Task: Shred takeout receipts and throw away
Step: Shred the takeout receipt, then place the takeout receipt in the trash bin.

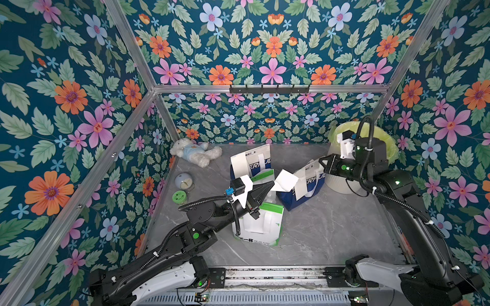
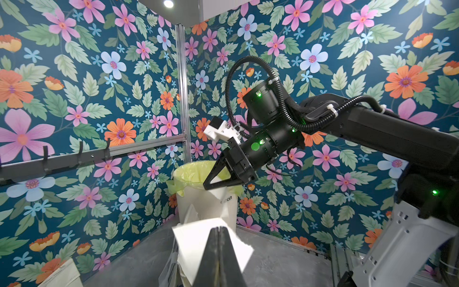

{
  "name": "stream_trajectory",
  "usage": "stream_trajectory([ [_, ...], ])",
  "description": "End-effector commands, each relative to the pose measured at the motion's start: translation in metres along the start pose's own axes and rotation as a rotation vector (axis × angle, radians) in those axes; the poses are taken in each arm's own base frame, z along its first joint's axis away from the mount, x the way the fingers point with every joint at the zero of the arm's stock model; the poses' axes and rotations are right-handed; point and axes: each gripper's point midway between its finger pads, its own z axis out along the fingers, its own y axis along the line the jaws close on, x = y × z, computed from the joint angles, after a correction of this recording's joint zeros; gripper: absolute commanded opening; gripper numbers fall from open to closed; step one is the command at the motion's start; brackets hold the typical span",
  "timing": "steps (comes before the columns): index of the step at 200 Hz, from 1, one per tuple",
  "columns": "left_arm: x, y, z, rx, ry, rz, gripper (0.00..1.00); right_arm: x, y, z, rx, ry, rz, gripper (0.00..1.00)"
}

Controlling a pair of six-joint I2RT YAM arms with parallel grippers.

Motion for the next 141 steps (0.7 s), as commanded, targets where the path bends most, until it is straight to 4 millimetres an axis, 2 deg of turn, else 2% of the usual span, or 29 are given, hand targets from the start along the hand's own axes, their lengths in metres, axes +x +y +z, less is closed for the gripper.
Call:
stream_trajectory([
  [1, -0.002, 0.006, 0.003, -0.036, 0.007, 0.012, 0.00, -0.036, -0.009, -0.015, 0.011, -0.086, -0.015, 0.00],
  [25, 0.001, 0.006, 0.010, -0.029, 0.035, 0.017, 0.00, -0.085, -0.032, -0.032, 0.068, -0.214, 0.007, 0.00],
  [55, 0.006, 0.003, 0.020, -0.012, 0.050, 0.015, 0.00, -0.132, -0.080, -0.042, 0.179, -0.384, 0.078, 0.00],
  [75, 0.010, 0.001, 0.026, -0.001, 0.056, 0.011, 0.00, -0.148, -0.102, -0.033, 0.219, -0.480, 0.069, 0.00],
  [118, 0.021, -0.001, 0.037, 0.016, 0.096, -0.007, 0.00, -0.159, -0.135, -0.007, 0.294, -0.561, 0.061, 0.00],
  [130, 0.023, -0.002, 0.040, 0.017, 0.101, -0.009, 0.00, -0.166, -0.141, -0.008, 0.319, -0.603, 0.049, 0.00],
  [141, 0.027, -0.001, 0.041, 0.016, 0.112, -0.011, 0.00, -0.177, -0.138, -0.015, 0.321, -0.666, 0.011, 0.00],
])
